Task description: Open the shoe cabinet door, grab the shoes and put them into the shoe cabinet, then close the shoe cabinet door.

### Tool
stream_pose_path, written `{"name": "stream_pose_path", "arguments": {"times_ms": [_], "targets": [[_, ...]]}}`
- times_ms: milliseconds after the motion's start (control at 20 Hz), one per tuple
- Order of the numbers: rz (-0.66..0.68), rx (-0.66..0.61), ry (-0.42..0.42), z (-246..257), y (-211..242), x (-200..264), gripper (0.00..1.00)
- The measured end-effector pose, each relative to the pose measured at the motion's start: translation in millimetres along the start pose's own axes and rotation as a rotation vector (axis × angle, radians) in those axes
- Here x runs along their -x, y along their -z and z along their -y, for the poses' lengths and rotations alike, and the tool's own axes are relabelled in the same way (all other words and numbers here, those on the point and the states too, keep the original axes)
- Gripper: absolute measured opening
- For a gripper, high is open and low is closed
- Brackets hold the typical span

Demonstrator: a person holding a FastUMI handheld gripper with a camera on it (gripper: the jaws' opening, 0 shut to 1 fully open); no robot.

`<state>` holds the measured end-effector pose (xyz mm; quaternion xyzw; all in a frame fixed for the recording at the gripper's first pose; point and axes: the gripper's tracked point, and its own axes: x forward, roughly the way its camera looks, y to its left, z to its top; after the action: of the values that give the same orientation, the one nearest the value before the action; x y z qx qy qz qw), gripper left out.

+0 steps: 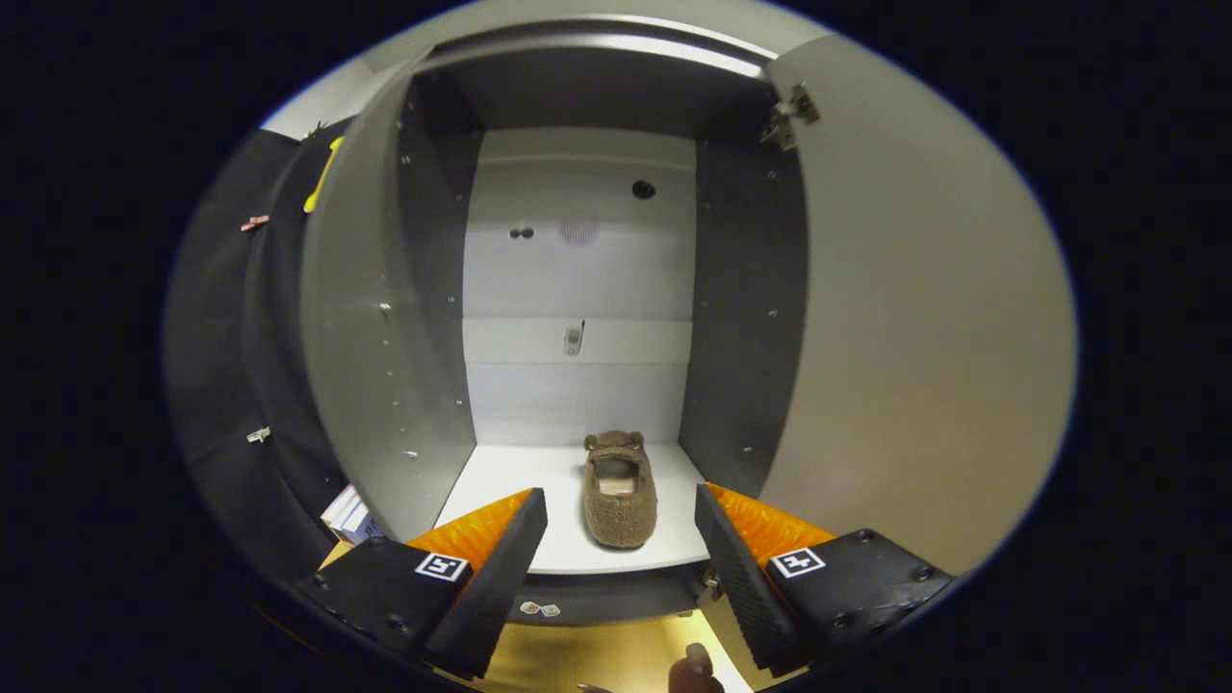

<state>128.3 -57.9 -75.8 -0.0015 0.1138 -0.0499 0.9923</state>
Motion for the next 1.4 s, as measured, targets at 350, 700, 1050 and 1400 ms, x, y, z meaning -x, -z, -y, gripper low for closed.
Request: {"name": "stream_pose_path", "arguments": {"times_ms": [350, 700, 1050, 1400], "targets": [[0.087, -0.022, -0.037, 19.4, -27.4, 130.3, 0.98], [0.127, -0.124, 0.039, 111.5, -27.9, 240.2, 0.98], [0.175, -0.119, 0.145, 220.7, -34.3, 296.5, 0.97], [0.13, -0.157, 0.084, 297.3, -13.6, 252.5, 0.98]]}}
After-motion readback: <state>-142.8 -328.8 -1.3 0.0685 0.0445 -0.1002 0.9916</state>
